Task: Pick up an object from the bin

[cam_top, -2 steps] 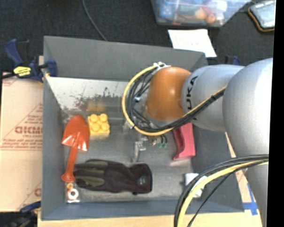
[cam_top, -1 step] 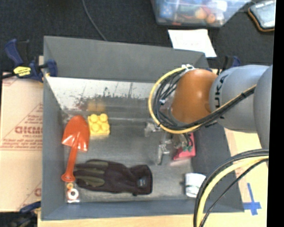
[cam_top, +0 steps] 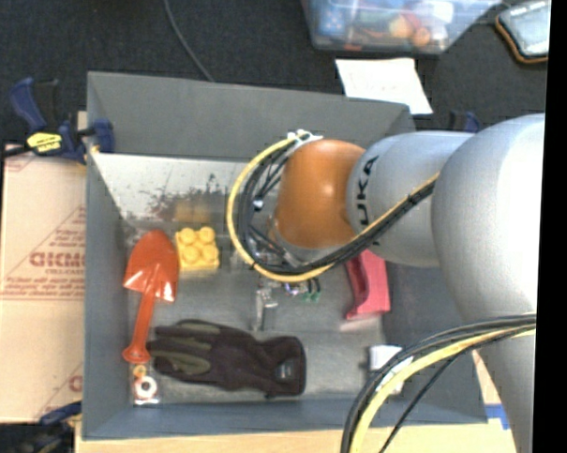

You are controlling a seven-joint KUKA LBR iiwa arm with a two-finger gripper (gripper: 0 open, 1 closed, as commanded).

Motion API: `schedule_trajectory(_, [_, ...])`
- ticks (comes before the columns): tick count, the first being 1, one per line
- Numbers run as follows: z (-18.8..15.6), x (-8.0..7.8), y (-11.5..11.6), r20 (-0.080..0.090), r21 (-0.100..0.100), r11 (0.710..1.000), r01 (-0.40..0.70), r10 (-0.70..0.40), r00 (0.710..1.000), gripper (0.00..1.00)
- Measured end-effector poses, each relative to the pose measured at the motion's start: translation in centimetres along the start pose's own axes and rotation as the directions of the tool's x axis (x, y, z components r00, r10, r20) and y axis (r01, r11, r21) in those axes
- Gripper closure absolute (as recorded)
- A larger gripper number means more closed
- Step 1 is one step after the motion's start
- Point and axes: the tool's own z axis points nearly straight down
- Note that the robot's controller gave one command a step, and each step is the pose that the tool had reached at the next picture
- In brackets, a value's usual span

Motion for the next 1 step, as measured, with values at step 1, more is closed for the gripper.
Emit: schedule_trajectory(1, [-2.22,0.68,-7.17,0.005,0.022,0.998,-0.064,0.064,0.998,0.0])
